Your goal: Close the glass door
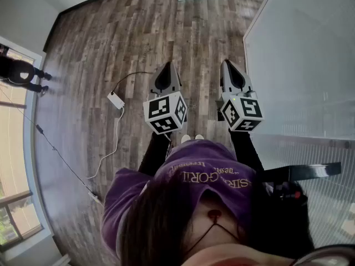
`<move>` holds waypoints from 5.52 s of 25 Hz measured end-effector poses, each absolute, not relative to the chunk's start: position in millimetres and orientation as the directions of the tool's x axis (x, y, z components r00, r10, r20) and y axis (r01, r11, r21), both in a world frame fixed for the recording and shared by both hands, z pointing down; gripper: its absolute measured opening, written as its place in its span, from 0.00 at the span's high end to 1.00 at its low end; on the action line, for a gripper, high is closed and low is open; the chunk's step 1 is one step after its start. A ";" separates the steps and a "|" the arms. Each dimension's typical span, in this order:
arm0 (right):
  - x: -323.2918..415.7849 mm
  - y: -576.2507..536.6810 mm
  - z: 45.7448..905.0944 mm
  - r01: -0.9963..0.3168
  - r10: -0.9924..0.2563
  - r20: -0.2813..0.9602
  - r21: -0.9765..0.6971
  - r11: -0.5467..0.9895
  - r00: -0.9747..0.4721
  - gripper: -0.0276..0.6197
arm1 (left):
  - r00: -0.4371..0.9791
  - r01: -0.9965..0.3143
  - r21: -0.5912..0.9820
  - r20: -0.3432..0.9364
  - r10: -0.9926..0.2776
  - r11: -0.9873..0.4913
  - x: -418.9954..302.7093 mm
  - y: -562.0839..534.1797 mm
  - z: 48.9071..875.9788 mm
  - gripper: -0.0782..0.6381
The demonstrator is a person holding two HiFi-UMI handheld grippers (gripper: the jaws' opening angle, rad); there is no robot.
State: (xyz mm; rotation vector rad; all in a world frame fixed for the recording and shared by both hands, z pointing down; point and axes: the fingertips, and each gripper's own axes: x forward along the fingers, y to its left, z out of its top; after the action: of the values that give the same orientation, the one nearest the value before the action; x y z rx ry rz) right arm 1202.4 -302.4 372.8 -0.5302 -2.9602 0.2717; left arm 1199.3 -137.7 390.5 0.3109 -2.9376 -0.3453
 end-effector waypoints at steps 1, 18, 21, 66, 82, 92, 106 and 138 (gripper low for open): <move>1205.5 -302.8 375.2 0.333 0.355 0.090 -0.197 0.922 -0.930 0.98 | -0.964 -0.182 0.246 0.145 -0.221 0.952 1202.0 -137.1 392.9 0.89; 1228.1 -294.4 385.7 0.322 0.351 0.109 -0.216 0.922 -0.930 0.98 | -0.959 -0.132 0.270 0.207 -0.192 0.954 1229.3 -120.5 412.3 0.89; 1225.8 -286.3 390.0 0.307 0.340 0.129 -0.221 0.926 -0.932 0.98 | -0.948 -0.080 0.303 0.270 -0.166 0.950 1231.2 -100.1 427.6 0.89; 903.3 -269.9 416.7 0.363 0.398 0.139 -0.224 0.904 -0.907 0.98 | -0.980 0.101 0.327 0.198 0.037 0.940 948.7 -49.7 429.9 0.89; 722.9 -145.5 404.4 0.423 0.446 0.119 -0.176 0.889 -0.887 0.98 | -0.977 0.135 0.352 0.204 0.065 0.926 766.1 66.6 429.3 0.89; 619.9 -109.0 418.7 0.458 0.483 0.144 -0.177 0.871 -0.864 0.98 | -0.960 0.225 0.312 0.231 0.156 0.923 686.3 108.6 444.4 0.89; 440.9 -84.3 409.9 0.548 0.569 0.146 -0.161 0.821 -0.809 0.98 | -0.959 0.261 0.329 0.199 0.204 0.907 521.8 114.8 426.6 0.89; 185.7 147.6 434.2 0.554 0.576 0.160 -0.162 0.817 -0.802 0.98 | -0.959 0.275 0.359 0.167 0.228 0.892 271.9 351.2 444.1 0.89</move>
State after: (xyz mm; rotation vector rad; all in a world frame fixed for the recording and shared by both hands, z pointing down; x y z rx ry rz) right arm 185.7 147.6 434.2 -0.8805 -2.7992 0.1591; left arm 271.9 351.2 444.1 -0.3918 -2.9380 -0.5842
